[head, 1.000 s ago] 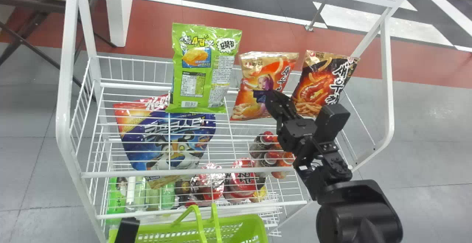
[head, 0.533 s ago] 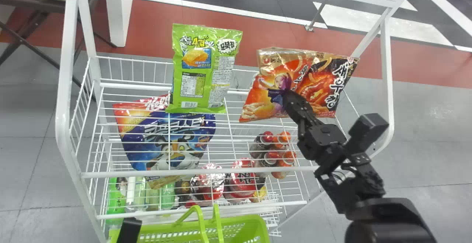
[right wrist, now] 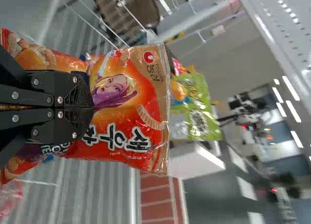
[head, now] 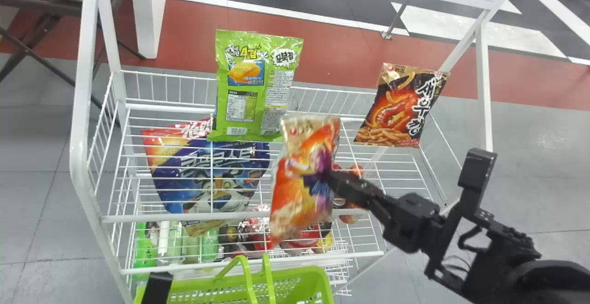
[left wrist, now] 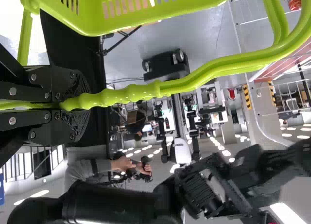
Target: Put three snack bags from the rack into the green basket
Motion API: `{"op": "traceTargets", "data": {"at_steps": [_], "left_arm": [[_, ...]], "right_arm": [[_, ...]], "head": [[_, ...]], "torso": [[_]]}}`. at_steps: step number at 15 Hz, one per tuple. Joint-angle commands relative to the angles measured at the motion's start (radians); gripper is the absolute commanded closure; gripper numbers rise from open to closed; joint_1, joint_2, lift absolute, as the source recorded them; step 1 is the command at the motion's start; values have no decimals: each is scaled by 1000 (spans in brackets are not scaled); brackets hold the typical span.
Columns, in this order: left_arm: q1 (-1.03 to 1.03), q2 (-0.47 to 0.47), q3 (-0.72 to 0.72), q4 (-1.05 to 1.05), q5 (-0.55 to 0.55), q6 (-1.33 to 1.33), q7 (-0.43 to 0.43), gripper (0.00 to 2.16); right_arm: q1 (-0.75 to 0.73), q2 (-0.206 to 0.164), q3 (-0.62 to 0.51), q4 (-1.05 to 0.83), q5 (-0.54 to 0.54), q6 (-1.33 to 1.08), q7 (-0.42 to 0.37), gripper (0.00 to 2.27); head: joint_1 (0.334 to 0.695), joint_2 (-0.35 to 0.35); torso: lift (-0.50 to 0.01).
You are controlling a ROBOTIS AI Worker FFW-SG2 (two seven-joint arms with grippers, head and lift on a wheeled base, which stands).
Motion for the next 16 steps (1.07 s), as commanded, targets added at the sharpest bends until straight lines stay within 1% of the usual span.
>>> {"op": "traceTargets", "data": {"at_steps": [1, 4, 6, 8, 10, 11, 14, 16], "left_arm": [[0, -3, 10, 2, 6, -10, -4, 1332], [1, -3, 15, 4, 8, -16, -7, 1332], [1, -3, 15, 4, 8, -19, -8, 1332], [1, -3, 13, 5, 8, -19, -7, 1332], [1, -3, 13, 5, 8, -19, -5, 1332], [1, -3, 13, 5, 8, -19, -4, 1332], [1, -3, 12, 5, 8, -16, -2, 1332], [4, -3, 6, 4, 8, -16, -1, 1332]], "right_arm": [[17, 3, -78, -42, -18, 256, 51, 2243], [62, 3, -156, -60, -15, 370, 105, 2243], [89, -1, -173, -57, 14, 388, 132, 2246], [111, -1, -178, -51, 16, 492, 174, 2243], [143, -1, -113, -23, 17, 514, 183, 2246], [144, -1, -67, 24, 22, 505, 180, 2246], [141, -5, 57, 130, 100, 363, 155, 2246], [131, -14, 126, 195, 142, 235, 117, 2246]], "head": [[695, -350], [695, -350], [695, -350], [695, -350], [695, -350], [695, -350], [695, -350], [695, -350]], "torso": [[0], [0], [0], [0], [0], [0], [0], [0]]}}
